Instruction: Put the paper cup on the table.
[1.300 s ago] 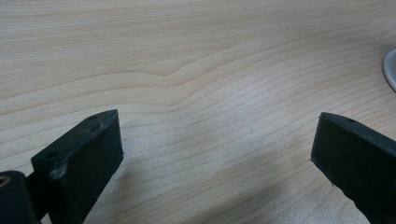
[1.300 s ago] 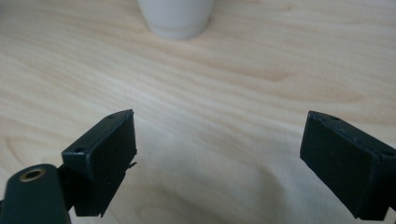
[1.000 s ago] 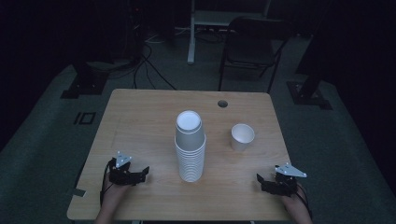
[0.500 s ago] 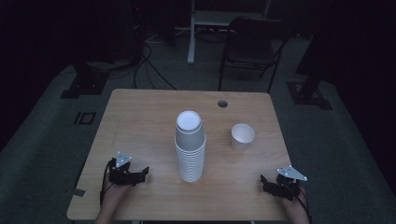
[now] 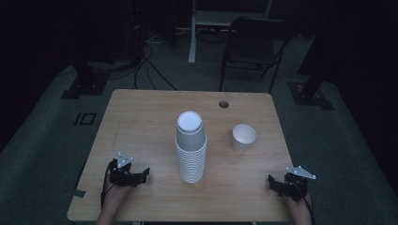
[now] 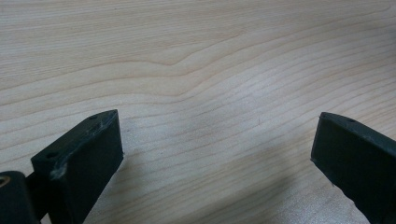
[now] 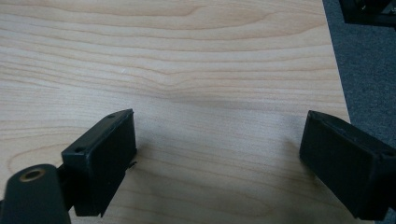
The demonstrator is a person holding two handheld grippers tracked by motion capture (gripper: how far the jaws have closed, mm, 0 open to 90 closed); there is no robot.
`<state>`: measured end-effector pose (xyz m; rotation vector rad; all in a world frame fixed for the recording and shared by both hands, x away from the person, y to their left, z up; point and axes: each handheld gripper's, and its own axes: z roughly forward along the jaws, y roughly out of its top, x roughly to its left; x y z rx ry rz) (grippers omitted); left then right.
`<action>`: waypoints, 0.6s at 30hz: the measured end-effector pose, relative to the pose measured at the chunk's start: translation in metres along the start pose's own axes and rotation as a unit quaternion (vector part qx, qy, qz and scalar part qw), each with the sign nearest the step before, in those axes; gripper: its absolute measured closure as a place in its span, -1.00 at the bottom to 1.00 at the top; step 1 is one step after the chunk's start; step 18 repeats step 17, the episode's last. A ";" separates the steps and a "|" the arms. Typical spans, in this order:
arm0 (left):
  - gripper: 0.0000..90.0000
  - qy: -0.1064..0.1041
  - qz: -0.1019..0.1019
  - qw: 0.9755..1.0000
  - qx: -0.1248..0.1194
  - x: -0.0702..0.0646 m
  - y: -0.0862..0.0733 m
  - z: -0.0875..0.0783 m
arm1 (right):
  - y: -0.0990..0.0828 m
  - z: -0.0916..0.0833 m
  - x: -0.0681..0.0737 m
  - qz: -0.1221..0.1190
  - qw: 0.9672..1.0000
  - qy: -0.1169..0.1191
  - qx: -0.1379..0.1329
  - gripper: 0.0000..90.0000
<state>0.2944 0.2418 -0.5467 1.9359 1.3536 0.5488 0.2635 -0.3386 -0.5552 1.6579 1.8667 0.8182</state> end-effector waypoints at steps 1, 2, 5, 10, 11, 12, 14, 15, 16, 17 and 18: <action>-0.94 0.001 0.000 1.000 0.000 0.000 0.000 0.000 | 0.000 0.000 0.000 0.000 1.000 0.000 0.000 -0.77; -0.94 0.002 0.001 1.000 0.002 0.000 0.000 0.000 | 0.000 0.000 0.000 0.000 1.000 0.000 0.000 -0.77; -0.94 0.004 0.003 1.000 0.004 -0.001 0.000 0.001 | 0.000 0.000 0.000 0.001 1.000 0.000 0.000 -0.77; -0.94 0.007 0.007 1.000 0.009 -0.001 0.000 0.001 | 0.000 0.000 0.000 0.000 1.000 0.000 0.000 -0.77; -0.94 0.008 0.006 1.000 0.010 -0.001 0.000 0.001 | 0.000 0.000 0.000 0.001 1.000 0.000 0.000 -0.77; -0.94 0.008 0.006 1.000 0.010 -0.001 0.000 0.001 | 0.000 0.000 0.000 0.001 1.000 0.000 0.000 -0.77; -0.94 0.009 0.005 1.000 0.011 -0.001 0.001 0.002 | 0.000 0.000 0.000 0.000 1.000 0.001 0.000 -0.77; -0.94 0.009 0.006 1.000 0.011 -0.002 0.001 0.002 | 0.000 0.000 0.000 0.000 1.000 0.000 0.000 -0.77; -0.94 0.010 0.005 1.000 0.012 -0.002 0.001 0.002 | 0.000 0.000 0.000 -0.001 1.000 0.001 0.000 -0.77; -0.94 0.010 0.005 1.000 0.014 -0.002 0.001 0.002 | 0.000 0.000 0.000 -0.001 1.000 0.001 0.000 -0.77; -0.94 0.010 0.005 1.000 0.014 -0.002 0.001 0.002 | 0.000 0.000 0.000 -0.001 1.000 0.001 0.000 -0.77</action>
